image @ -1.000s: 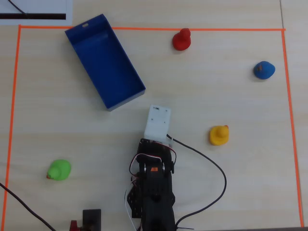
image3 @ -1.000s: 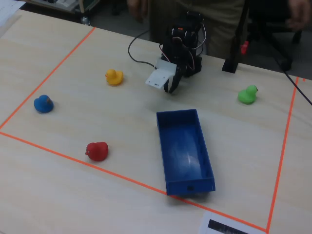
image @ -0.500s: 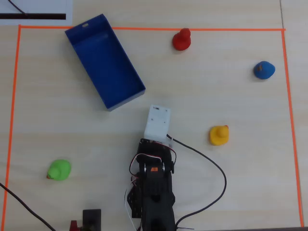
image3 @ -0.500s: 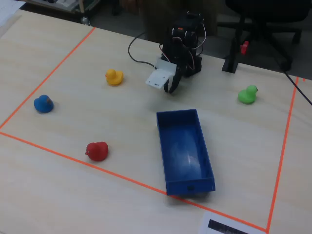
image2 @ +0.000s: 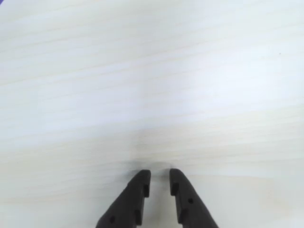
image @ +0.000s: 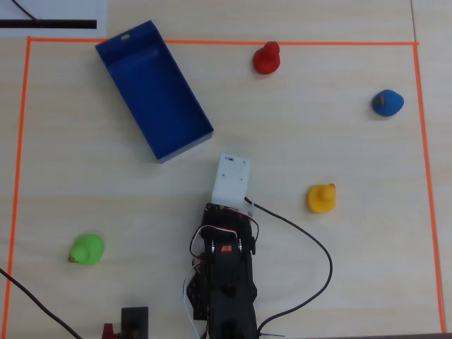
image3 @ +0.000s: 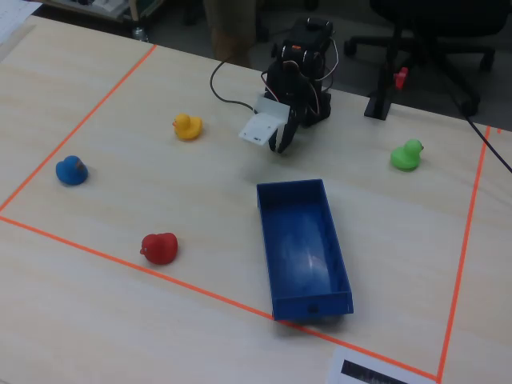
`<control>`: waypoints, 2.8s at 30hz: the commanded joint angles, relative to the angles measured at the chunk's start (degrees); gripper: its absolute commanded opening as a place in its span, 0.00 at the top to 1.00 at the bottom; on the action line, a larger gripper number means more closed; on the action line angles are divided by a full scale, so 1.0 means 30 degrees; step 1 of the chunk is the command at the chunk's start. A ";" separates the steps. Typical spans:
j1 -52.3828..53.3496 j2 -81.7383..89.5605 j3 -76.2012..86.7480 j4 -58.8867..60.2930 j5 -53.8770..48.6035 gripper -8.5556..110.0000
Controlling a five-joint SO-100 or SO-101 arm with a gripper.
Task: Grasp green duck and put it into box.
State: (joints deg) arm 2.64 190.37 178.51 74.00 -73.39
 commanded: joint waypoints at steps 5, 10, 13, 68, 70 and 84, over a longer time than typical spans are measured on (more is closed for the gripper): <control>-0.0088 -0.0205 -0.0088 0.0322 0.0234 0.90; -0.0088 -0.0205 -0.0088 0.0322 0.0234 0.90; -0.0088 -0.0205 -0.0088 0.0322 0.0234 0.90; -1.2334 -1.8545 -2.5664 0.8701 0.7354 0.73; -1.3682 -1.9072 -2.6279 0.8672 0.8262 0.70; -2.2061 -2.4111 -2.4434 0.3896 1.2480 0.63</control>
State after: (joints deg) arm -58.36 120.94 104.59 91.41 -38.67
